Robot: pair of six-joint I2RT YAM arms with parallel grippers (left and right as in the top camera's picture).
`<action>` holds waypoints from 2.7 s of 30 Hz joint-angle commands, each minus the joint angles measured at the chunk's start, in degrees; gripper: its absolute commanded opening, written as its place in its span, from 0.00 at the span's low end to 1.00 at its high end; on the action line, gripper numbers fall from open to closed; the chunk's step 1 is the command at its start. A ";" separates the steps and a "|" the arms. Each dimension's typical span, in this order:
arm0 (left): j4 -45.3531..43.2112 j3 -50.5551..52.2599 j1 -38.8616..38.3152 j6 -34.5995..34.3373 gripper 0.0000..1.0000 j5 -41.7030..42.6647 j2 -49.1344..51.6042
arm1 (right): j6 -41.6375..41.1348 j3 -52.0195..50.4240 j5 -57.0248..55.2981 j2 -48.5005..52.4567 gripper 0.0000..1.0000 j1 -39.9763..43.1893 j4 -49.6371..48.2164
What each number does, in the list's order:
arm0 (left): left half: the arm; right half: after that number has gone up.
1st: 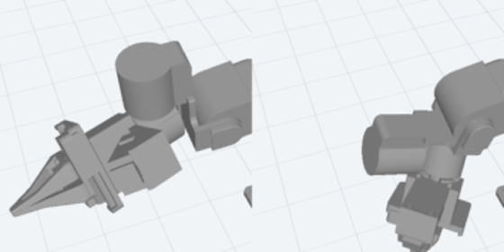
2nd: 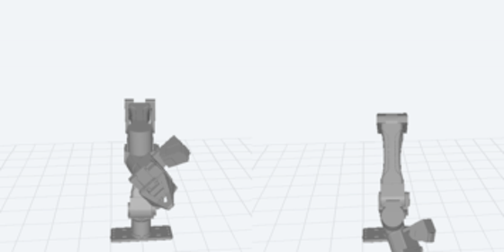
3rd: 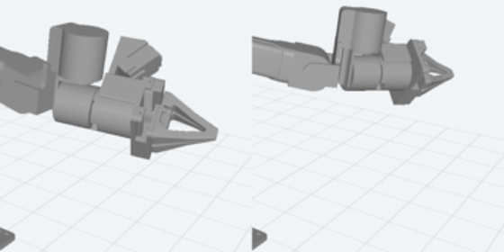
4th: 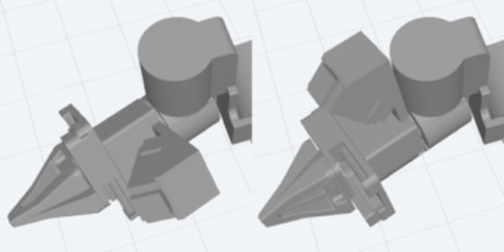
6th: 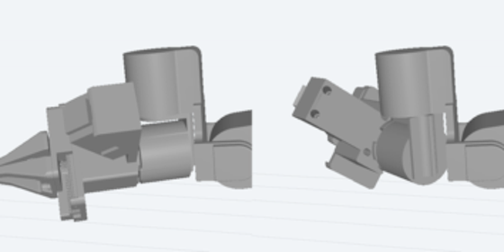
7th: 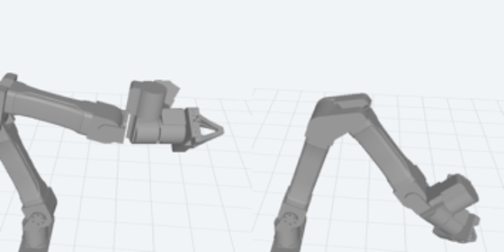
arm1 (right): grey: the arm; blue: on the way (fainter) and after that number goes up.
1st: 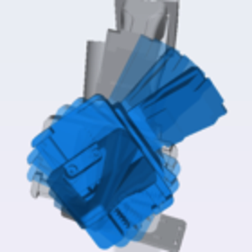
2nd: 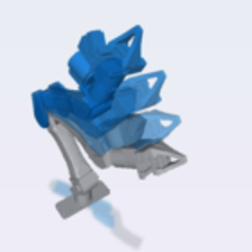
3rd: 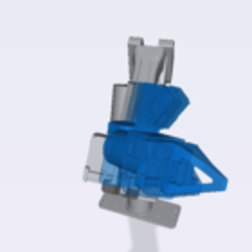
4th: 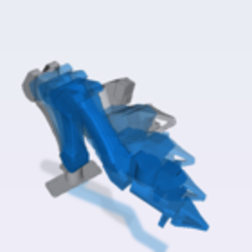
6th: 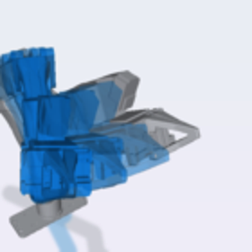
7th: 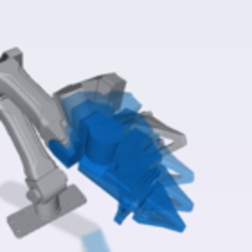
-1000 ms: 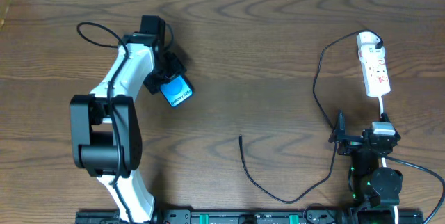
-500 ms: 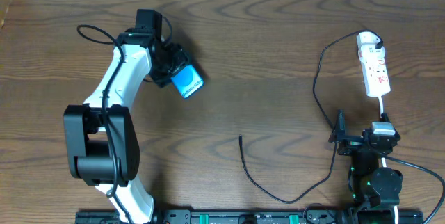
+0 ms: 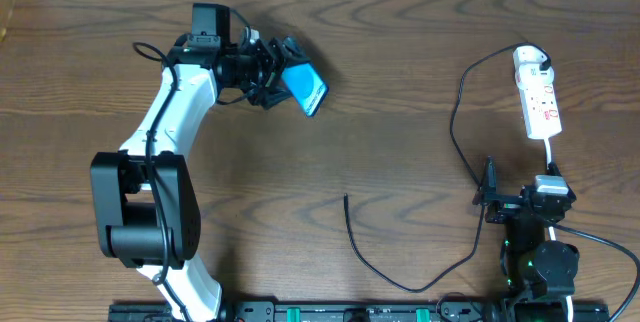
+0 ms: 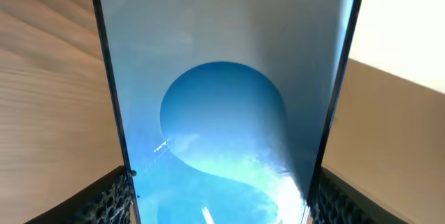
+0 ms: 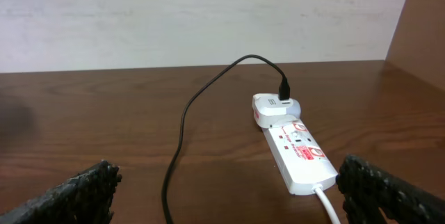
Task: Plug charger to phone and switch on socket
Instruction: 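Lift the phone with the left gripper and tilt it upright, then hold the phone upright in the left gripper above the table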
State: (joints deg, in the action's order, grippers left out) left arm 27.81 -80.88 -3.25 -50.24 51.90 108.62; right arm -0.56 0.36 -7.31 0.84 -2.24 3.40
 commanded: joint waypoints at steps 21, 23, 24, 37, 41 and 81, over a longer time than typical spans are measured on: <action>-1.18 -0.02 3.56 -25.83 0.07 31.08 -1.92 | 0.87 -0.04 -0.04 -0.50 0.99 -0.59 0.22; -1.18 -0.04 3.56 -27.19 0.07 32.30 -1.92 | 0.85 -0.04 -0.04 -0.50 0.99 -0.59 0.22; -1.16 -0.02 3.56 -27.96 0.08 32.92 -1.92 | 0.85 -0.04 -0.04 -0.50 0.99 -0.59 0.22; -1.18 -0.02 3.56 -34.97 0.07 37.68 -1.92 | 0.85 -0.04 -0.04 -0.50 0.99 -0.59 0.22; -1.18 -0.02 3.56 -37.24 0.07 37.66 -1.92 | 0.85 -0.04 -0.04 -0.50 0.99 -0.59 0.22; -4.81 -0.02 3.56 -36.44 0.07 37.48 -1.92 | 0.85 -0.04 -0.04 -0.50 0.99 -0.59 0.22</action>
State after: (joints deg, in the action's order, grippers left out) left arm 23.29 -80.88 -0.05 -87.02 86.32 108.62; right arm -0.56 0.36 -7.31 0.84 -2.24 3.38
